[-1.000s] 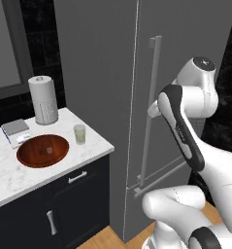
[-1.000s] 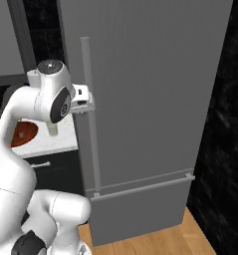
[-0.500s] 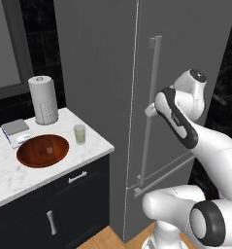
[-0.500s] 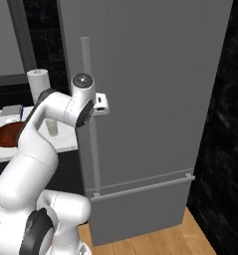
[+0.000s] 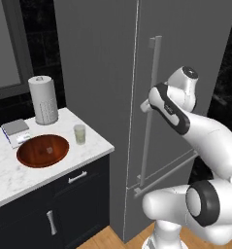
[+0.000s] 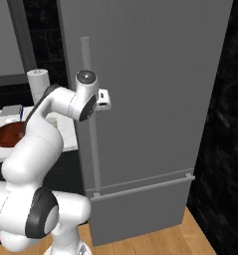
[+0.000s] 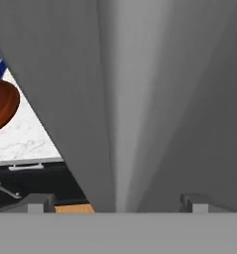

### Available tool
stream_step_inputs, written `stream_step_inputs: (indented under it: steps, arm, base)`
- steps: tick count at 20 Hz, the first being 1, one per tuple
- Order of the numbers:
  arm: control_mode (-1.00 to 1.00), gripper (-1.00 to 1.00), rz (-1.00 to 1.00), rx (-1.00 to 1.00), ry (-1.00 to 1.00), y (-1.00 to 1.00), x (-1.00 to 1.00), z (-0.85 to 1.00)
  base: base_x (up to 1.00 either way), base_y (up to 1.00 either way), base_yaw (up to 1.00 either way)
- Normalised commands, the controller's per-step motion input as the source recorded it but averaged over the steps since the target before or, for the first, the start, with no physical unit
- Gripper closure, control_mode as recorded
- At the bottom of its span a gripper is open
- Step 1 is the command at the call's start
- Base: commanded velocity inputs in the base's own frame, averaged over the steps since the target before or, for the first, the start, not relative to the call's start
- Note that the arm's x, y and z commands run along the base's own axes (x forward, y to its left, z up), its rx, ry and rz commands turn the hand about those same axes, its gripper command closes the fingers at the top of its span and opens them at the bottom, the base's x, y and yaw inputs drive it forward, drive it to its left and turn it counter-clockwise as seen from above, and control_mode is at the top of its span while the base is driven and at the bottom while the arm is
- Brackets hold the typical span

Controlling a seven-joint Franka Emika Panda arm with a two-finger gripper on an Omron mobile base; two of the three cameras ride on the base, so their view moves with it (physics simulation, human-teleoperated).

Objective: Grab a lemon wedge from the fridge and one ice cube from the ice bowl, and put them in the glass of lemonade.

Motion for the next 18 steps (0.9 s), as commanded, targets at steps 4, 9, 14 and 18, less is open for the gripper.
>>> stream_step_inputs:
  steps: [4,9,14,18]
  arm:
    - [-1.00,-1.00,0.00,0.04,-0.10,0.07,0.31,-0.27]
    - [-1.00,-1.00,0.00,0.01,-0.05,0.11,0.32,-0.13]
    - [-1.00,-1.00,0.00,0.00,-0.01,0.07,0.33,-0.11]
    - [-1.00,-1.00,0.00,0.00,0.00,0.07,0.31,-0.07]
  base:
    - [0.00,0.00,0.00]
    - [0.00,0.00,0.00]
    - [0.00,0.00,0.00]
    - [0.00,0.00,0.00]
